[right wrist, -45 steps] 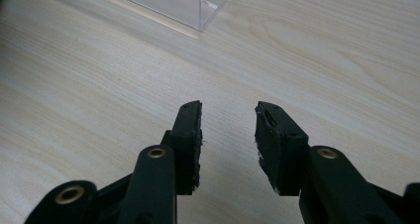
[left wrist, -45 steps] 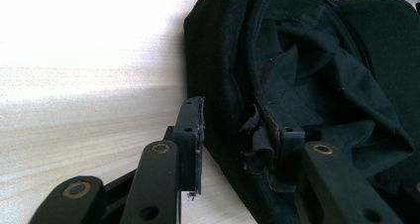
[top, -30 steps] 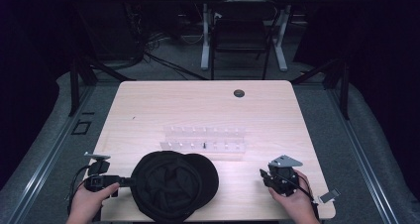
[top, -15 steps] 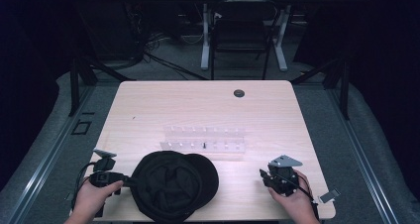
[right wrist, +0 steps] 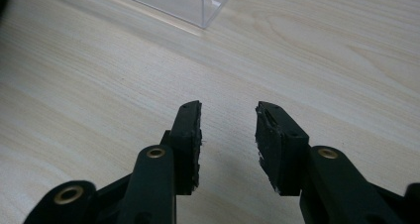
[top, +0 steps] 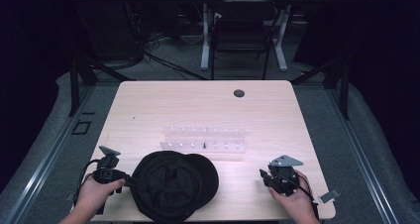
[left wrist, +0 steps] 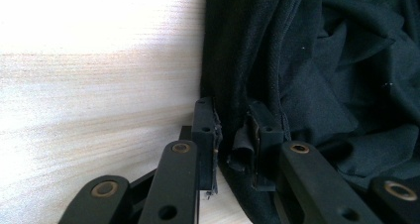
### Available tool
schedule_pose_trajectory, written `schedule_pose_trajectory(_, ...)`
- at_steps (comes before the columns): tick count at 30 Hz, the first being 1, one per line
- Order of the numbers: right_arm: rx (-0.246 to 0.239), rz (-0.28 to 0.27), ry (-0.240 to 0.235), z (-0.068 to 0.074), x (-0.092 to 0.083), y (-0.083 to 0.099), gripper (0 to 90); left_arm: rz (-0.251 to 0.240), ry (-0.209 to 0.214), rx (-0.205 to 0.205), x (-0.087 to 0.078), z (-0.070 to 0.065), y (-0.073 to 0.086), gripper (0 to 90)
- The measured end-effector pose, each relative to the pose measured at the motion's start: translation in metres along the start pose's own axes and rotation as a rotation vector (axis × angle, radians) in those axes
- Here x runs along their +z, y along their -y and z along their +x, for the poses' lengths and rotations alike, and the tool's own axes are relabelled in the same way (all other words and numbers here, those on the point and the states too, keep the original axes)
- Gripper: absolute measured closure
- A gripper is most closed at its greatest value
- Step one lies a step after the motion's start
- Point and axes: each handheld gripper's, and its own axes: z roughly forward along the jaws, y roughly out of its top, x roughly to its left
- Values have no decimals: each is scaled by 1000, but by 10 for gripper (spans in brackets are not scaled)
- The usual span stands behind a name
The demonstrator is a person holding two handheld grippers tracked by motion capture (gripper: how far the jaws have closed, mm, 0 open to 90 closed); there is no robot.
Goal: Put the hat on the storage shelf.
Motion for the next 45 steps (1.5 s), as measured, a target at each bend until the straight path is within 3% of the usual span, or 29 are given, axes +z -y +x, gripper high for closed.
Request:
schedule_pose_trajectory(12,8,-4,-2,-2,-1,0,618,59,30,-31,-3,1,-7,849)
schedule_pose_trajectory(13,9,-4,-2,-2,-1,0,618,37,38,-38,-2,1,-6,850)
schedule_pose_trajectory(14,11,-7,-6,-2,-1,0,618,63,39,-25,-4,2,-7,850)
schedule_pose_trajectory(19,12,-9,-6,-2,-1,0,618,45,73,-55,-9,3,-7,852)
schedule_pose_trajectory(22,10,-8,-3,-2,-1,1,618,48,66,-54,-14,1,-8,854)
schedule_pose_trajectory(26,13,-10,-6,-2,-1,1,618,43,88,-41,-18,1,-8,856)
schedule_pose_trajectory(28,17,-11,-6,-2,-1,1,618,29,110,-59,-21,0,-9,856)
schedule_pose_trajectory(34,21,-9,-6,-4,-2,1,617,23,126,-60,-34,-1,-11,857)
schedule_pose_trajectory(35,21,-9,-6,-4,-2,1,617,13,148,-74,-35,-2,-11,857)
schedule_pose_trajectory(39,22,-9,-3,-4,-2,1,617,14,149,-66,-42,-4,-12,857)
schedule_pose_trajectory(40,24,-10,-5,-4,-1,1,617,21,128,-65,-44,-6,-13,857)
schedule_pose_trajectory(45,24,-11,-6,-4,-1,1,617,7,139,-58,-53,-12,-14,857)
